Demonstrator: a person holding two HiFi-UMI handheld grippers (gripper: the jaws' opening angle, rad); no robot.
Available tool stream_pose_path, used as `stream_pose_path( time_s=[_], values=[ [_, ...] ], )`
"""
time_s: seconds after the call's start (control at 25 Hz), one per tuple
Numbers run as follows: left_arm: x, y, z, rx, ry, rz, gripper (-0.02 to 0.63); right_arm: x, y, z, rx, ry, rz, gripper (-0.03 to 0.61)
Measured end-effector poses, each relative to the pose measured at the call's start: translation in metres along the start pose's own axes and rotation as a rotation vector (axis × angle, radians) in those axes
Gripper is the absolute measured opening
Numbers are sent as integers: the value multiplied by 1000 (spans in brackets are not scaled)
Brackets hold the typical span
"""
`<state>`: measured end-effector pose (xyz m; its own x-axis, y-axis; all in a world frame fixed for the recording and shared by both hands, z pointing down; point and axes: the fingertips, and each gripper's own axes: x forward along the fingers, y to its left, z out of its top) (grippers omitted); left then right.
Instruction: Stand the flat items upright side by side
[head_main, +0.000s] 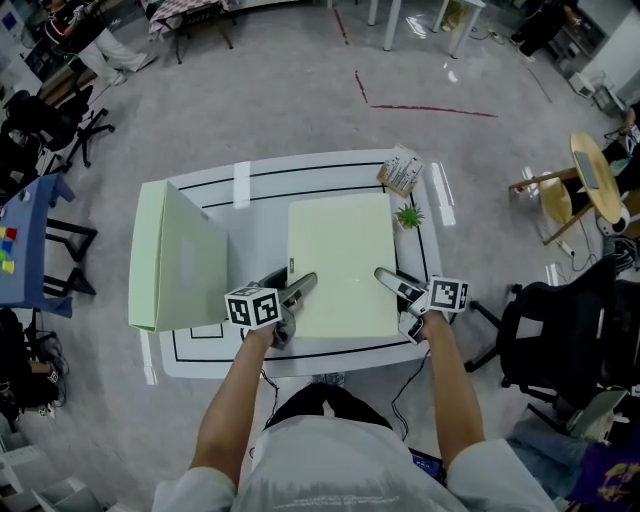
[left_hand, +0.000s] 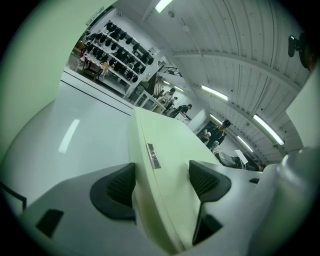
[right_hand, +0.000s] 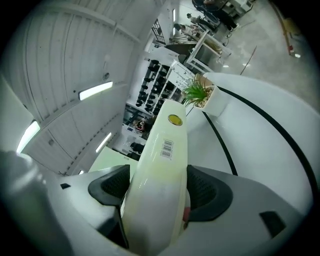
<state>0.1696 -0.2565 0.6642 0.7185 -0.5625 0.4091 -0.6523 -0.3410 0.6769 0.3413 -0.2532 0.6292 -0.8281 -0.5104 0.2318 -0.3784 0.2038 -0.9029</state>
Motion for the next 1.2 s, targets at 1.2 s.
stream_pose_path(
  time_s=[1.2],
  values=[
    [-3,-12,-13,154,94,-125,347,3,4,0,-37,209,86,394]
  ],
)
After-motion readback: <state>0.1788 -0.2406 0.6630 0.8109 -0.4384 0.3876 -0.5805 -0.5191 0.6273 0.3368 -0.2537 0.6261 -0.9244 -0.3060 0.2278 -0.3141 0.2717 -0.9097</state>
